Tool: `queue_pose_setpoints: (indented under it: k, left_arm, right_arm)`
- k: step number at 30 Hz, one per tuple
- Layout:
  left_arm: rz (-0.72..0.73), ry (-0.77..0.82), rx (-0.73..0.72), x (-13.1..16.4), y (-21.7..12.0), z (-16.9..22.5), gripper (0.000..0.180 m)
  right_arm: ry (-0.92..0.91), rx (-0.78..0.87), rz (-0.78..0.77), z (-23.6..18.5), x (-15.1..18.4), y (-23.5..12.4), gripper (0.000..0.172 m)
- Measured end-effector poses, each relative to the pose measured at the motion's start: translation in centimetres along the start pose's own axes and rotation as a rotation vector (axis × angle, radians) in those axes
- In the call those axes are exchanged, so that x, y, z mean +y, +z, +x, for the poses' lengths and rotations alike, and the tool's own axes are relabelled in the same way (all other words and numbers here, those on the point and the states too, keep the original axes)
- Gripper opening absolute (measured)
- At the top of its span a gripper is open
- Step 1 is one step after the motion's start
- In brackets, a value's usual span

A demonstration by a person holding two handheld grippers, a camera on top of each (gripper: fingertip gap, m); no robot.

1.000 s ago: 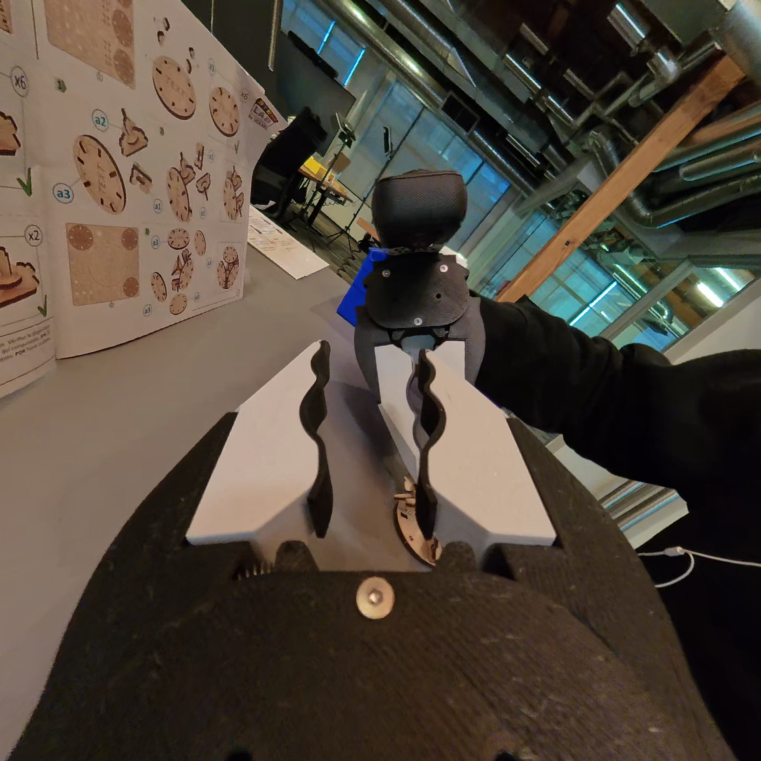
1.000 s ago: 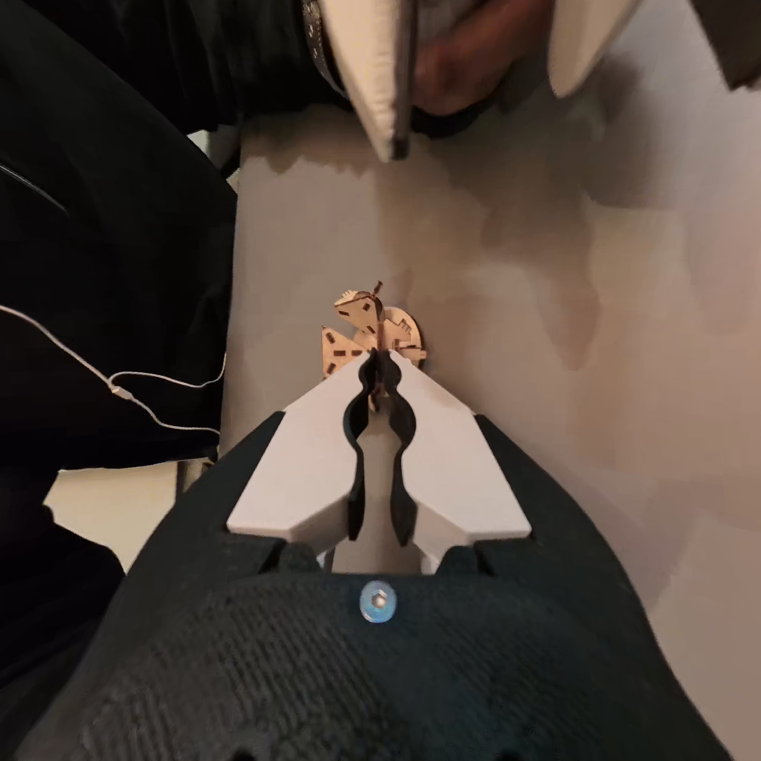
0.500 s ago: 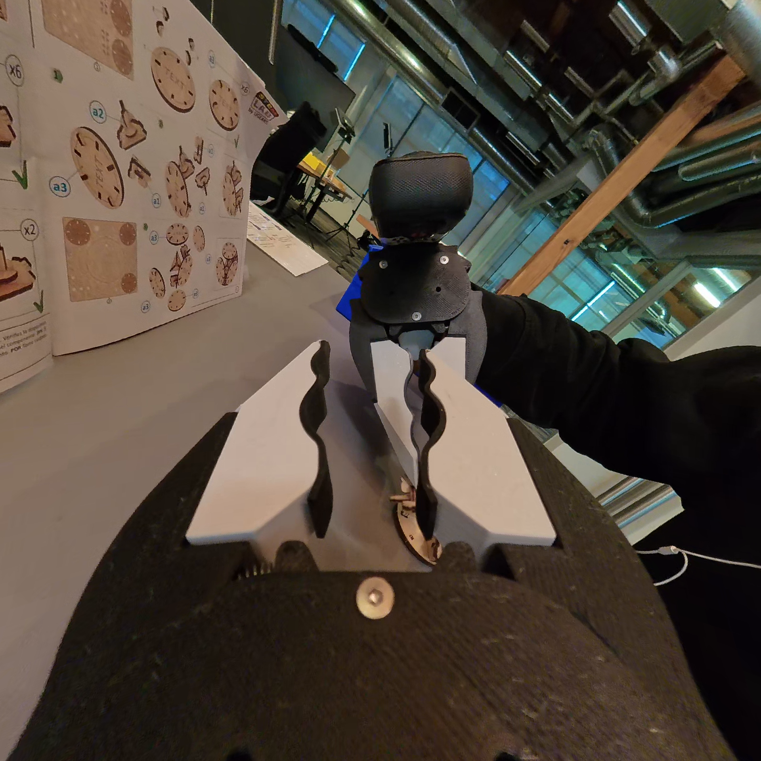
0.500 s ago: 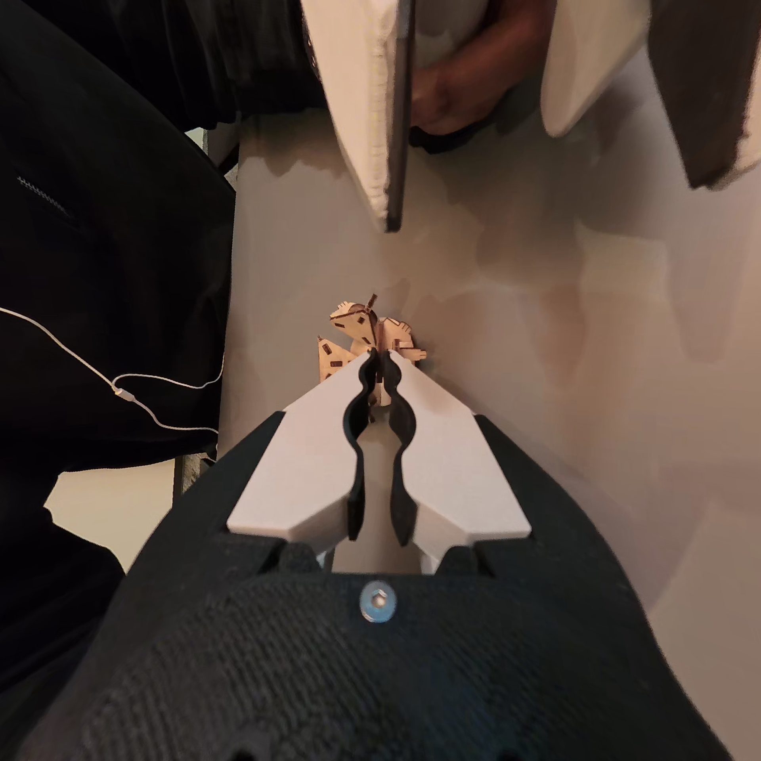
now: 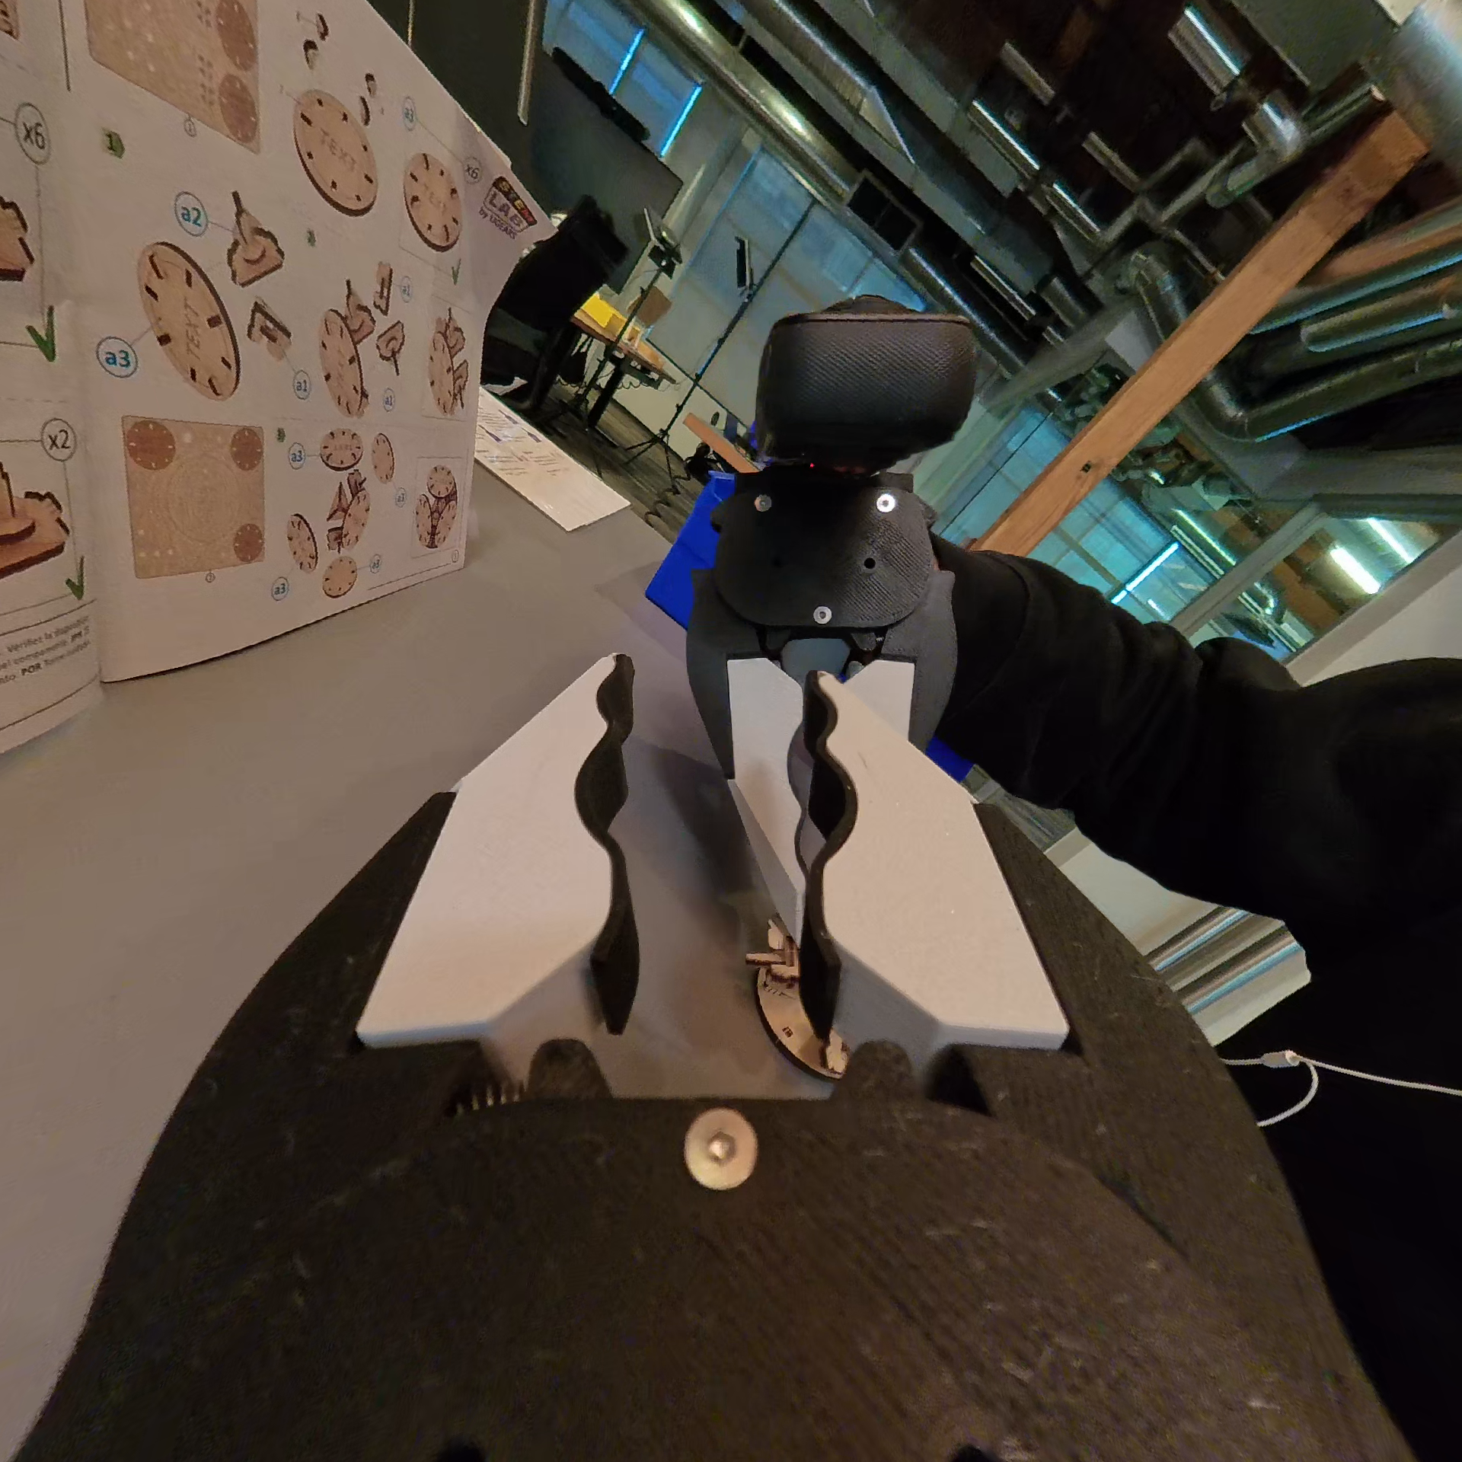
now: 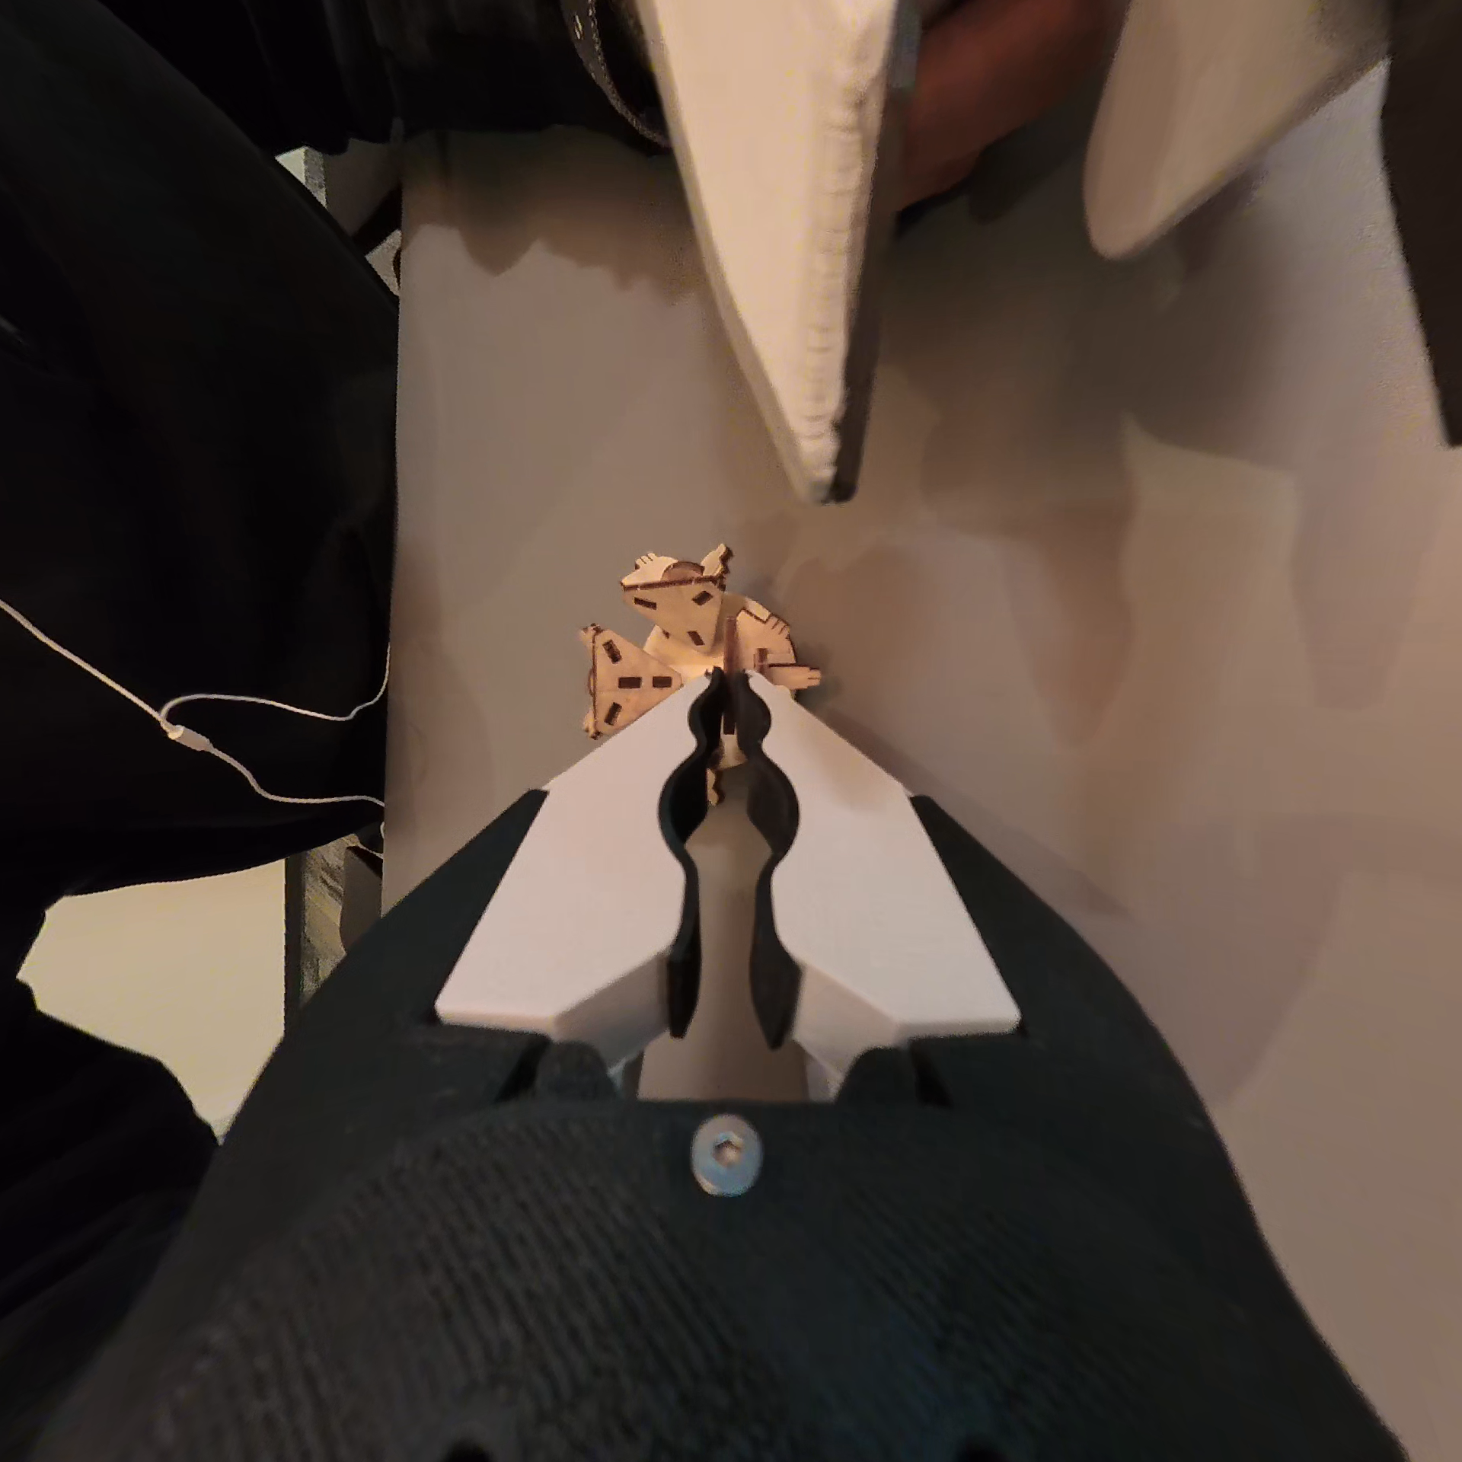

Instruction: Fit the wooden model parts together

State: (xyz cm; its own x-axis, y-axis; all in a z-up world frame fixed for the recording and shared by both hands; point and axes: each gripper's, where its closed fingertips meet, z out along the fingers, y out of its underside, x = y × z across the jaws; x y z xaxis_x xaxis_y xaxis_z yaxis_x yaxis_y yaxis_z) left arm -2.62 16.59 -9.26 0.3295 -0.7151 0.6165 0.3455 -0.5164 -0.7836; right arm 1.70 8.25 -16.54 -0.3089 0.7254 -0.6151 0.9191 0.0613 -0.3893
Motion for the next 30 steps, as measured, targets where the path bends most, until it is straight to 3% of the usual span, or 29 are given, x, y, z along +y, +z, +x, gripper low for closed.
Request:
queue_pose_setpoints:
  k: [30]
  left_arm:
    - [-0.004, 0.005, -0.002, 0.08, 0.05, 0.04, 0.041]
  right_arm:
    - [-0.075, 0.076, 0.042, -0.72, -0.04, 0.61, 0.001]
